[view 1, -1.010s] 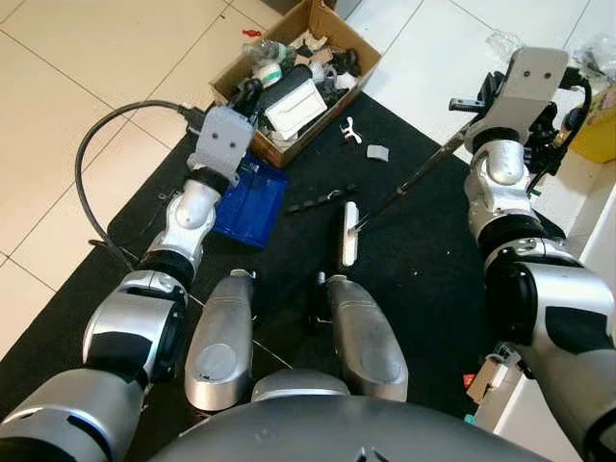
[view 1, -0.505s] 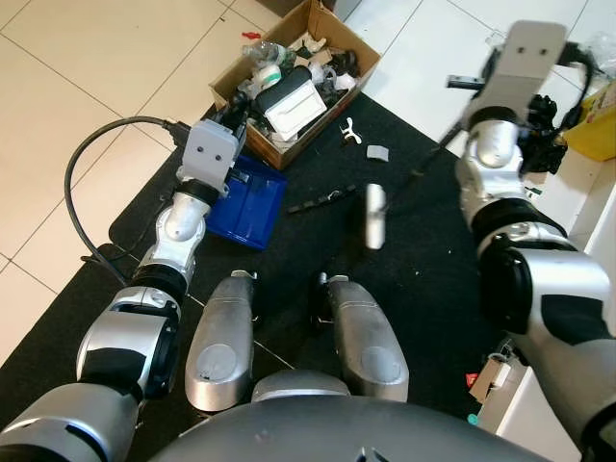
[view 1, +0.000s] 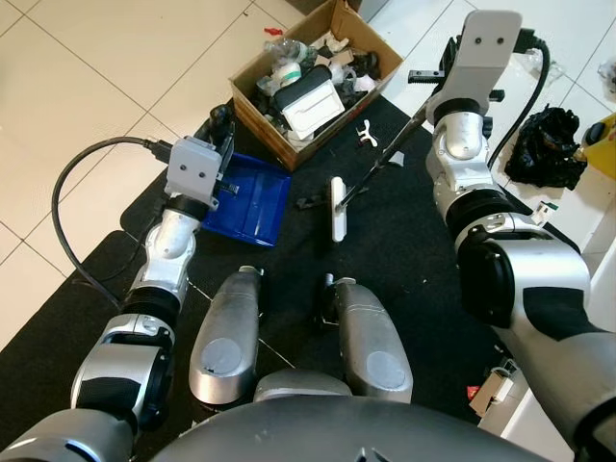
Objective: Sweep floor
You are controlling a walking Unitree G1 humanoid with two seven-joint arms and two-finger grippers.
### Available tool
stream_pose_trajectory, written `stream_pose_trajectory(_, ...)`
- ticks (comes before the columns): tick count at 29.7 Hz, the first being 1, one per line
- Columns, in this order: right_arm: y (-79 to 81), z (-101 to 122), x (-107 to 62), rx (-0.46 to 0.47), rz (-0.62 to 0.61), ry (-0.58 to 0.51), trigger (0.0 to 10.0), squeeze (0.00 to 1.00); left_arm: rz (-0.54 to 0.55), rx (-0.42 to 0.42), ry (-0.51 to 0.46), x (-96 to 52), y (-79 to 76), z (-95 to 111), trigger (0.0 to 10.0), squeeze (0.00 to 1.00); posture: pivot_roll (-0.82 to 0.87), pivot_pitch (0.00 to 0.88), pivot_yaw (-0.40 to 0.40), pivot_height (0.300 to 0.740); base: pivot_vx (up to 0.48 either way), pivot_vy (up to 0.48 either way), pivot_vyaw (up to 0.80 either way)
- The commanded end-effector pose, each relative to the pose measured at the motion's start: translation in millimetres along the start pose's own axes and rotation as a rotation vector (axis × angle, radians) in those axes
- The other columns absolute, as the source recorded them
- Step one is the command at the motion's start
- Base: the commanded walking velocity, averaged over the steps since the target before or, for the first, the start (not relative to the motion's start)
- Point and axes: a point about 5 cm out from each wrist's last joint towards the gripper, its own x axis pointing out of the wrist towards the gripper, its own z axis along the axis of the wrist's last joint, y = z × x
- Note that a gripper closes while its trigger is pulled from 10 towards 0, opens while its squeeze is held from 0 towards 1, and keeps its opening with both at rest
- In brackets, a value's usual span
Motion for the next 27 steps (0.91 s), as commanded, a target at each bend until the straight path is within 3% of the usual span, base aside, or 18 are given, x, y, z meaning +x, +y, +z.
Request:
stream_pose_trajectory(1,5.4,1,0.7,0.001,0.038,0.007,10.0,0.00,-0.034,-0.013,0.077,-11.3,-6.6,-12,10.0,0.10,0.31,0.245,-0.084,0.740,0.000,0.000,0.00)
stream_pose_trajectory(8,31.3,-5,-5.6,-0.023,0.236,0.034,10.0,0.00,-0.036,-0.023,0.075,-4.2,-9.1,-9,10.0,0.10,0.28,0.231,-0.084,0.740,0.000,0.000,0.00)
stream_pose_trajectory(15,47.3,-3,-7.4,-0.003,0.331,0.043,10.0,0.00,-0.041,-0.027,0.080,-1.4,-11.0,-9,10.0,0.10,0.26,0.220,-0.086,0.740,0.000,0.000,0.00)
stream_pose_trajectory(18,60.4,3,-8.7,0.069,0.420,0.030,10.0,0.00,-0.041,-0.029,0.083,0.0,-12.4,-8,10.0,0.10,0.26,0.217,-0.091,0.740,0.000,0.000,0.00)
stream_pose_trajectory(27,65.3,21,-5.2,0.216,0.505,-0.057,10.0,0.00,-0.040,-0.033,0.083,0.4,-14.0,-8,10.0,0.10,0.25,0.213,-0.094,0.740,0.000,0.000,0.00)
